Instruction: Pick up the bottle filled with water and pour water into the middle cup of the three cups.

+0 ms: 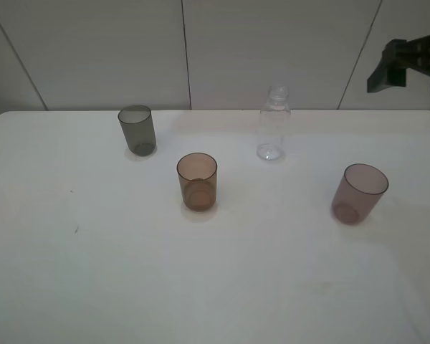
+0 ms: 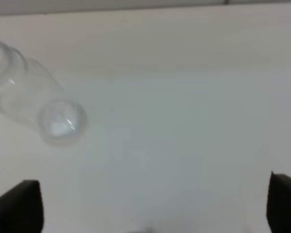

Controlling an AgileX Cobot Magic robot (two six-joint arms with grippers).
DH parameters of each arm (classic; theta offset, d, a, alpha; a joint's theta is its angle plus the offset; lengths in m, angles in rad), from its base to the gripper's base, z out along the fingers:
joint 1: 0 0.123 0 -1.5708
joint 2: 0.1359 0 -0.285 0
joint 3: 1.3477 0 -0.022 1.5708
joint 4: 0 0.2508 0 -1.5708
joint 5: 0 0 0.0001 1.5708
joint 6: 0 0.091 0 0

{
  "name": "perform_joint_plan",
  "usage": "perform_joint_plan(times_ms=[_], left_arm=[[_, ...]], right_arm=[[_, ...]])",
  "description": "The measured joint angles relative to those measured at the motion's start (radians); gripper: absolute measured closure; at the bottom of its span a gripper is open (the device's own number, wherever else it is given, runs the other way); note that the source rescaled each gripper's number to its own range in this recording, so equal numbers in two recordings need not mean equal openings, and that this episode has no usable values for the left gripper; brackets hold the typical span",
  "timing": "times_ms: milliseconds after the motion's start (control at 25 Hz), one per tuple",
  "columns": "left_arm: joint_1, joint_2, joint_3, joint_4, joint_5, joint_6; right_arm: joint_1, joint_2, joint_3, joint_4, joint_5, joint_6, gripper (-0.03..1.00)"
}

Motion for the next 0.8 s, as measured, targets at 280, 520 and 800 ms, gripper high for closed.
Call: perform_joint_plan(times_ms=[280,520,800], left_arm=[[0.0,0.0,0.0,0.0,0.0,0.0],[0.0,0.0,0.0,0.0,0.0,0.0],[0.0,0.0,0.0,0.0,0.0,0.0]], right_arm=[[-0.027,-0.375,0.0,-0.038,0.235,-0.016,-0.03],[-0.027,-0.662,0.0,-0.023,0.3,-0.016,-0.03],[-0.027,-0.864,0.011,-0.023,0.397,-0.016,-0.03]])
